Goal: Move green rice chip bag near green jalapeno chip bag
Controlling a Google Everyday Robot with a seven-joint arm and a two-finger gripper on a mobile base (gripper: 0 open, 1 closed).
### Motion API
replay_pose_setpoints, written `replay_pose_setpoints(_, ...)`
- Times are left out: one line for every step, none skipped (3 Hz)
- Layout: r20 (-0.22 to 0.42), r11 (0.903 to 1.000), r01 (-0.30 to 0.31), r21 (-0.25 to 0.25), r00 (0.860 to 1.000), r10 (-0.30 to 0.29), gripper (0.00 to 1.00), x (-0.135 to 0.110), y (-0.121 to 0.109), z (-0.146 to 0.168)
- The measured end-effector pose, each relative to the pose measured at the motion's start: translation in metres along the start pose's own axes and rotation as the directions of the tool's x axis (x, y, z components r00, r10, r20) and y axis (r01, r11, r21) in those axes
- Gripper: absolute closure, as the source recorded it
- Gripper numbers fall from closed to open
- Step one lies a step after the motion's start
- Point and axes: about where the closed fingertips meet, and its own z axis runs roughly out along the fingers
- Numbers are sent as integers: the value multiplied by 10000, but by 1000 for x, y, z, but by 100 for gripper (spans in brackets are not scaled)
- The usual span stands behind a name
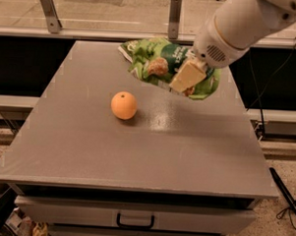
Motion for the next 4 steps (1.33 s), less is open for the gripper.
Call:
replay_pose_setpoints(-762, 9910, -700, 1141, 9940, 790, 100, -18, -45, -8)
replay_pose_setpoints(-1115, 9735, -1328, 1860, 9816, 1552, 100, -21, -86, -16)
replay_pose_setpoints(-1118, 9643, -1661, 2063, 9750, 1919, 100, -10, -123, -18)
replay_pose_setpoints(-1318, 9615, -1890, 1995, 9671, 2175, 100, 8, -144, -7)
